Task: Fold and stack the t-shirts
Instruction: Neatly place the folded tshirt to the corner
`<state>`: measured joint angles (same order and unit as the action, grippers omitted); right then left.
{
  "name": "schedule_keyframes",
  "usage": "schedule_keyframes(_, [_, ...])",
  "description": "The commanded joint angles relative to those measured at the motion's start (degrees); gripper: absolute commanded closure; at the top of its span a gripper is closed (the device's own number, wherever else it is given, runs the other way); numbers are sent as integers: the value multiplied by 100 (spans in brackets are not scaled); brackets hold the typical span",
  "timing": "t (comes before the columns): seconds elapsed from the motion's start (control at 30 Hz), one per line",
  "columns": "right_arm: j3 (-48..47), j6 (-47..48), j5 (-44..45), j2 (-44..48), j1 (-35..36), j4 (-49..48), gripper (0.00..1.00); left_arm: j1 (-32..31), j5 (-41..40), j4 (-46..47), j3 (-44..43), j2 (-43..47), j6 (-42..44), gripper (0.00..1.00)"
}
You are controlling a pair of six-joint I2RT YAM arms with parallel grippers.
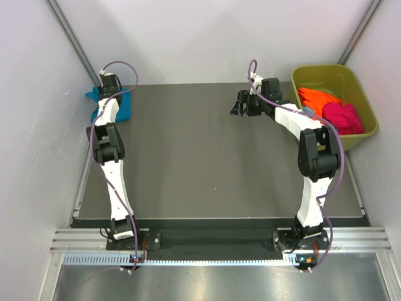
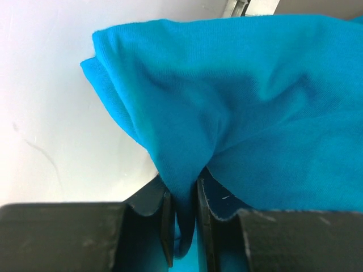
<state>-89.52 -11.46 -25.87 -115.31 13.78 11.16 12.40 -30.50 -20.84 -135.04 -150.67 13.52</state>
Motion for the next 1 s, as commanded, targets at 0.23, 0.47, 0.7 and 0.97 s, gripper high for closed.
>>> schedule_keyframes(0.23, [13, 136, 12, 316, 151, -131, 27, -150, 79, 783, -329, -59, 494, 37])
schedule_keyframes(0.47, [-57, 127, 20, 263, 195, -132, 27, -1011, 1, 1494, -155, 721, 327, 27])
schedule_keyframes(0.7, [-408, 171, 651, 412, 178, -26, 25, -1934, 772, 1505, 777, 1803, -322, 23])
schedule_keyframes(0.97, [-673, 916, 4670, 650, 502, -543, 0, -2277, 3222, -1025, 1118, 2453, -2464, 1])
